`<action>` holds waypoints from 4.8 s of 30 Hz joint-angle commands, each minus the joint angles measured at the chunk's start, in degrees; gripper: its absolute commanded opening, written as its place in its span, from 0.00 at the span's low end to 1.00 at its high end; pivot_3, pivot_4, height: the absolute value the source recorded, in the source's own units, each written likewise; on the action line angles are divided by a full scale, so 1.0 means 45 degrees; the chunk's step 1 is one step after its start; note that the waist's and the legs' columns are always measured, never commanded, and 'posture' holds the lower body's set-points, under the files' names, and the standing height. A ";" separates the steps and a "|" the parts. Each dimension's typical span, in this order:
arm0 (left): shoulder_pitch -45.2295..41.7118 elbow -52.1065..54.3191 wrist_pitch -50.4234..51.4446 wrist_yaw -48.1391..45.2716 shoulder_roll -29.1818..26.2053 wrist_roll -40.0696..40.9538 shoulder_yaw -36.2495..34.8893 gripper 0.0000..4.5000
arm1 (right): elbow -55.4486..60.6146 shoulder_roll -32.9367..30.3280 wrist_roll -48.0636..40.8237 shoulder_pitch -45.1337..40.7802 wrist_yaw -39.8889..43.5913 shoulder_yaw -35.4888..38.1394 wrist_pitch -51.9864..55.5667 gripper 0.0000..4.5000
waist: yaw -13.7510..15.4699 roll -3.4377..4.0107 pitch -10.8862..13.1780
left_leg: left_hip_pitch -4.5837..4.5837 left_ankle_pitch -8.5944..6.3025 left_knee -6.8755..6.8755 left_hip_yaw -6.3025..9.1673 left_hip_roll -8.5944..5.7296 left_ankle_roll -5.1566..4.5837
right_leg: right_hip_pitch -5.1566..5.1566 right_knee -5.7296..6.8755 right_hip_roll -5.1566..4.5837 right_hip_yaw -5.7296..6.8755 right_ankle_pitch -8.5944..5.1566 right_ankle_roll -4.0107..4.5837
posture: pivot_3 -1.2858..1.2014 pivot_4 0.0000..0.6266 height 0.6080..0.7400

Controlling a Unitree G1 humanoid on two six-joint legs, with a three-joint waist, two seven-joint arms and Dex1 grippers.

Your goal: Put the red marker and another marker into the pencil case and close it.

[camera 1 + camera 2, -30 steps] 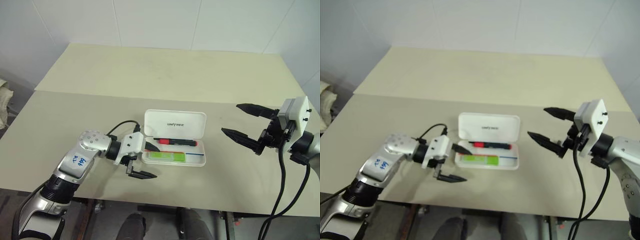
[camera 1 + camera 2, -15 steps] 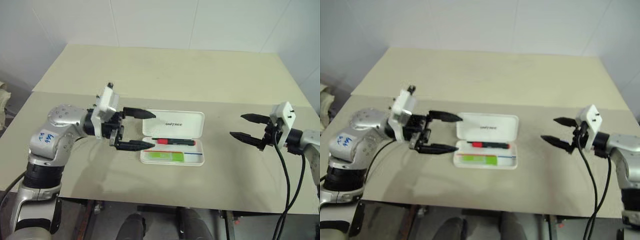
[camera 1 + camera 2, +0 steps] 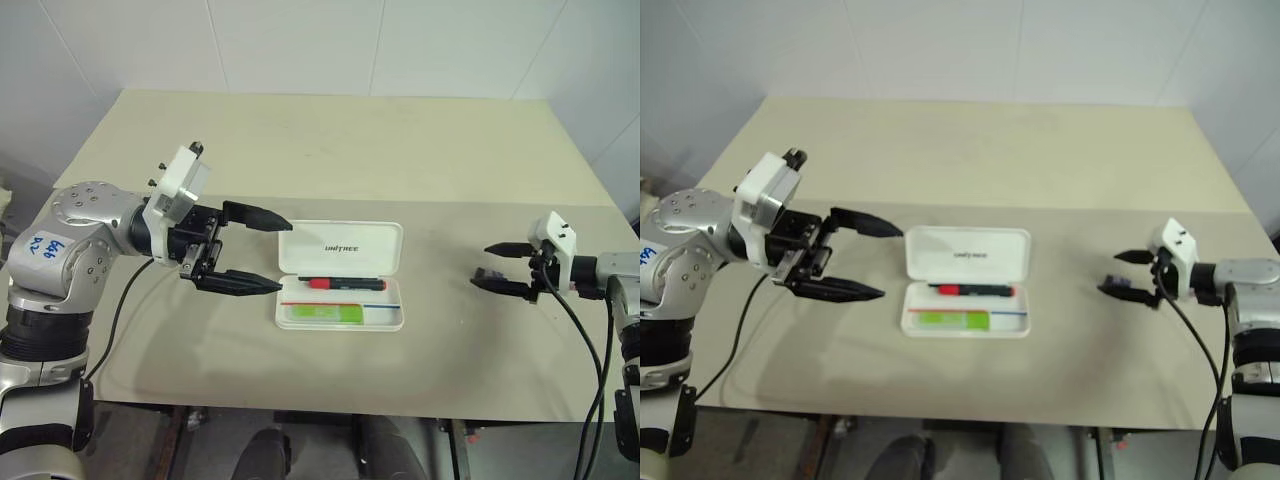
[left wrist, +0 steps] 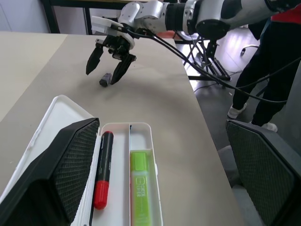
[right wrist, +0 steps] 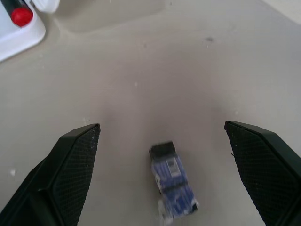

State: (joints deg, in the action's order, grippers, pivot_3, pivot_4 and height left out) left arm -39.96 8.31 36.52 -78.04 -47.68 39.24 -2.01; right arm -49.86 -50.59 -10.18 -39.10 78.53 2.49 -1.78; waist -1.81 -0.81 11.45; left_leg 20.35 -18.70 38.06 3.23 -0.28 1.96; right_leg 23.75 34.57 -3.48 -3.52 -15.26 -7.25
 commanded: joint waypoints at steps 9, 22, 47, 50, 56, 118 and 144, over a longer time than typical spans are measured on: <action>0.0041 0.0224 -0.0586 -0.0017 -0.0384 -0.0247 -0.0294 1.00 | -0.2610 0.0093 0.1020 -0.1171 0.0426 -0.0174 -0.1198 0.69 | -0.0051 0.0015 0.0009 | -0.0005 0.0012 0.0003 -0.0001 -0.0001 0.0021 | 0.0001 0.0019 0.0002 -0.0004 0.0000 0.0000 | 0.52 0.24 1.00; 0.1100 -0.3097 -0.4721 -0.0413 -0.0247 -0.2066 -0.0896 1.00 | -0.1618 0.0700 0.0677 -0.0823 0.0535 0.0154 -0.1327 0.08 | -0.0279 0.0018 0.0011 | -0.0015 0.0018 0.0007 0.0000 0.0001 0.0031 | 0.0001 0.0047 0.0003 -0.0007 0.0000 0.0001 | 0.52 0.24 1.00; 0.4108 -0.4035 -0.7183 -0.0502 0.0696 -0.2737 -0.1216 1.00 | 1.3274 0.1616 -0.3348 0.3889 -0.1325 -0.0711 0.6101 0.08 | 0.0131 0.0038 0.0024 | 0.0021 0.0017 0.0017 0.0022 0.0004 0.0029 | 0.0051 0.0089 -0.0009 0.0007 -0.0009 0.0017 | 0.52 0.24 1.00; 0.4120 -0.3737 -0.7077 -0.0331 0.0900 -0.2812 -0.1053 1.00 | 1.3400 0.1587 -0.3240 0.4189 -0.1389 -0.0949 0.5900 0.08 | 0.0117 0.0038 0.0024 | 0.0027 0.0016 0.0020 0.0016 -0.0010 0.0027 | 0.0052 0.0082 -0.0023 0.0003 -0.0007 0.0012 | 0.52 0.24 1.00; 0.3944 -0.3550 -0.7045 -0.0147 0.1176 -0.2863 -0.0723 1.00 | 1.2697 0.1628 -0.2640 0.4255 -0.1349 -0.1393 0.5201 0.08 | 0.0029 0.0036 0.0025 | 0.0019 0.0015 0.0017 0.0016 0.0002 0.0027 | 0.0052 0.0090 -0.0005 0.0005 -0.0008 0.0015 | 0.52 0.24 1.00; 0.3928 -0.4280 -0.7748 0.0776 0.1530 -0.2680 -0.1535 0.24 | 1.3166 -0.0023 -0.3547 0.6989 -0.2122 0.3165 0.4112 1.00 | 0.0047 0.0022 0.0026 | -0.0002 0.0021 0.0005 0.0004 0.0007 0.0021 | 0.0050 0.0109 0.0005 -0.0011 -0.0012 0.0023 | 0.52 0.24 1.00; 0.1775 -0.5935 -0.5066 0.6103 0.3155 -0.3610 -0.1598 0.00 | 1.5552 0.0249 -0.6590 0.6468 -0.3981 0.3852 0.6572 1.00 | 0.0096 0.0006 0.0034 | 0.0013 0.0021 0.0003 0.0022 -0.0004 0.0025 | 0.0049 0.0085 -0.0007 0.0001 -0.0005 0.0011 | 0.52 0.24 1.00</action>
State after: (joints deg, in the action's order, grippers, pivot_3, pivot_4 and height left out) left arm -30.63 -18.12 14.05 -50.84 -33.67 24.14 -9.76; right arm 17.05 -49.22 -37.10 -9.76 61.16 18.09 26.64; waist -1.38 -0.78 11.60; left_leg 20.41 -18.61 38.08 3.35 -0.29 2.07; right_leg 23.97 34.96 -3.51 -3.50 -15.28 -7.20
